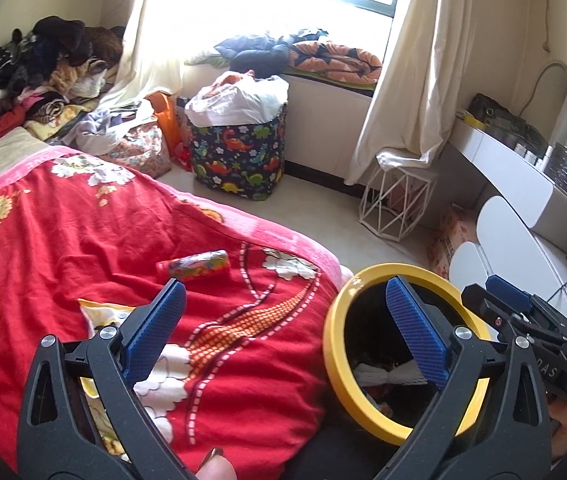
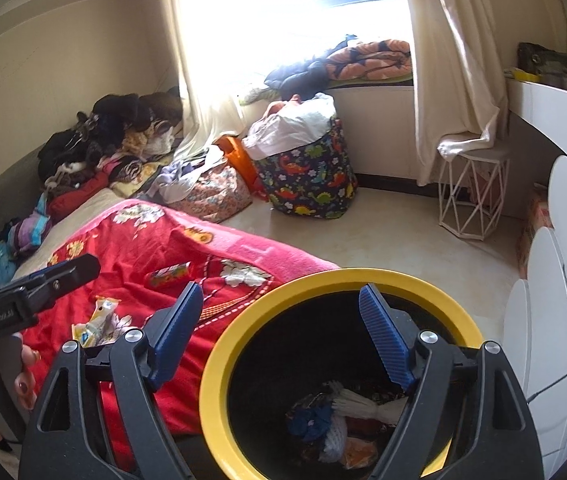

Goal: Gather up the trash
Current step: 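Move both open tools over the chip bag and red candy tube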

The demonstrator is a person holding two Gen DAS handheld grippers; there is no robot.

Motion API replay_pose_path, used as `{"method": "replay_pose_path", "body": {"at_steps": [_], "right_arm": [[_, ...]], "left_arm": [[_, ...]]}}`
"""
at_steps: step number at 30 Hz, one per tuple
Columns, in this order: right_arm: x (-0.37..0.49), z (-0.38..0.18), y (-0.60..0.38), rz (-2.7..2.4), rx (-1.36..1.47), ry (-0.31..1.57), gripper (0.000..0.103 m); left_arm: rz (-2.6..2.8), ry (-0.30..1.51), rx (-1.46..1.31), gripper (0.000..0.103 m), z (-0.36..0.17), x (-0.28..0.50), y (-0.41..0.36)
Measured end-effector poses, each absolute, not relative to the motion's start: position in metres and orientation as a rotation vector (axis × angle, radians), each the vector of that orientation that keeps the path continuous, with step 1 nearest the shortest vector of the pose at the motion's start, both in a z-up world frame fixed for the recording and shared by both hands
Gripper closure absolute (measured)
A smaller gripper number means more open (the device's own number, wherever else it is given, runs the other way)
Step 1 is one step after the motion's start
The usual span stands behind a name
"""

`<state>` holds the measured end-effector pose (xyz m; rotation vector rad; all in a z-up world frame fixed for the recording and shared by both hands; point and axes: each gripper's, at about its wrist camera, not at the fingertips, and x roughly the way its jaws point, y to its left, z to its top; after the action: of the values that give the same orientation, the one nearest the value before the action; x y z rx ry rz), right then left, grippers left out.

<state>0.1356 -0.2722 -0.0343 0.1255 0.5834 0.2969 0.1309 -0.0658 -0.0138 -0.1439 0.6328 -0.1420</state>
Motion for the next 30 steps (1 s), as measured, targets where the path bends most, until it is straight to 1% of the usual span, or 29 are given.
{"method": "replay_pose_path", "body": {"at_steps": [6, 14, 19, 27, 29, 30], "right_arm": [[0.151, -0.031, -0.235, 0.369, 0.025, 0.595, 0.025], [0.193, -0.036, -0.172, 0.493, -0.117, 0.643, 0.025], [0.218, -0.05, -0.132, 0.57, -0.221, 0.673, 0.025], [0.256, -0.077, -0.079, 0.634, -0.401, 0.723, 0.025], [0.264, -0.083, -0.068, 0.657, -0.439, 0.736, 0.027], [0.268, -0.086, -0.062, 0.66, -0.464, 0.737, 0.027]], "left_arm": [[-0.076, 0.633, -0.168, 0.011, -0.016, 0.13, -0.034], [0.025, 0.672, -0.216, 0.011, -0.032, 0.129, 0.017], [0.079, 0.714, -0.257, 0.011, -0.05, 0.128, 0.047], [0.094, 0.773, -0.319, 0.011, -0.076, 0.129, 0.072], [0.088, 0.792, -0.331, 0.012, -0.084, 0.129, 0.074], [0.086, 0.799, -0.334, 0.016, -0.086, 0.13, 0.075]]}}
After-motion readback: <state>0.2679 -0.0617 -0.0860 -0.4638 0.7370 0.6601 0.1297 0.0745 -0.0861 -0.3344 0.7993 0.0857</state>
